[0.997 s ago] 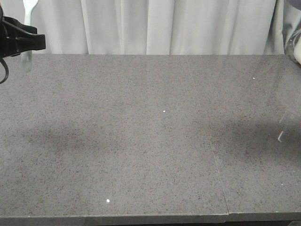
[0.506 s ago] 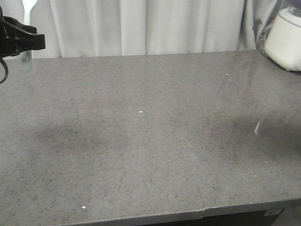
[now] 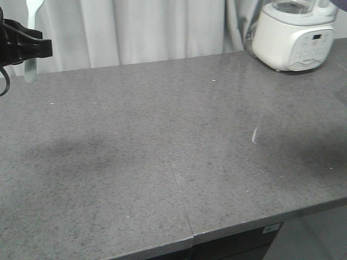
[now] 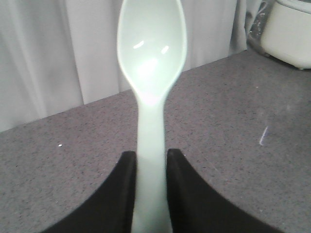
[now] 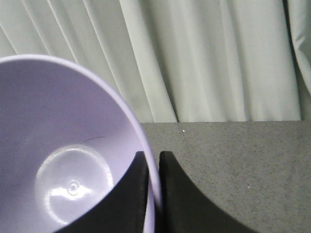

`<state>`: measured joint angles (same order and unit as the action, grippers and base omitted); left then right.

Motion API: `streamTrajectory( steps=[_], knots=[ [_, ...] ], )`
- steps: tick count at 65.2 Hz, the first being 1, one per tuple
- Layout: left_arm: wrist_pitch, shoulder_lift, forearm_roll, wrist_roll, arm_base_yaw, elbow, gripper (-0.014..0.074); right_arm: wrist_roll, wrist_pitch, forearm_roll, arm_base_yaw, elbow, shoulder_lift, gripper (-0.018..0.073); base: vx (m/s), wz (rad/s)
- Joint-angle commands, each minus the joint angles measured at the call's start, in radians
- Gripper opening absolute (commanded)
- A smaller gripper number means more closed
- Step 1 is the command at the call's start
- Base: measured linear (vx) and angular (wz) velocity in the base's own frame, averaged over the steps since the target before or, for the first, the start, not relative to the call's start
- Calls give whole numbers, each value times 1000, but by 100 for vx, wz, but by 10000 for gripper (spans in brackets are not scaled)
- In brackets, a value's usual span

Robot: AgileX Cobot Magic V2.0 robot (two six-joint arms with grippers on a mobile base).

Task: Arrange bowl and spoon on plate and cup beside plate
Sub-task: 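Turn the base toward the counter with the cup and plate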

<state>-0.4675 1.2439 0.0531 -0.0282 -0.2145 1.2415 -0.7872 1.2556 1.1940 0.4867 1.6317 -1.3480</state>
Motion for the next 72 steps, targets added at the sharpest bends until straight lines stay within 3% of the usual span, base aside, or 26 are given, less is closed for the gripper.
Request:
streamTrajectory(
  steps=[1, 72],
  knots=[
    [66, -29, 12, -4, -6, 27, -6, -9, 24, 69, 4, 26, 28, -5, 0, -31],
    [66, -29, 12, -4, -6, 27, -6, -9, 24, 69, 4, 26, 28, -5, -1, -30]
  ],
)
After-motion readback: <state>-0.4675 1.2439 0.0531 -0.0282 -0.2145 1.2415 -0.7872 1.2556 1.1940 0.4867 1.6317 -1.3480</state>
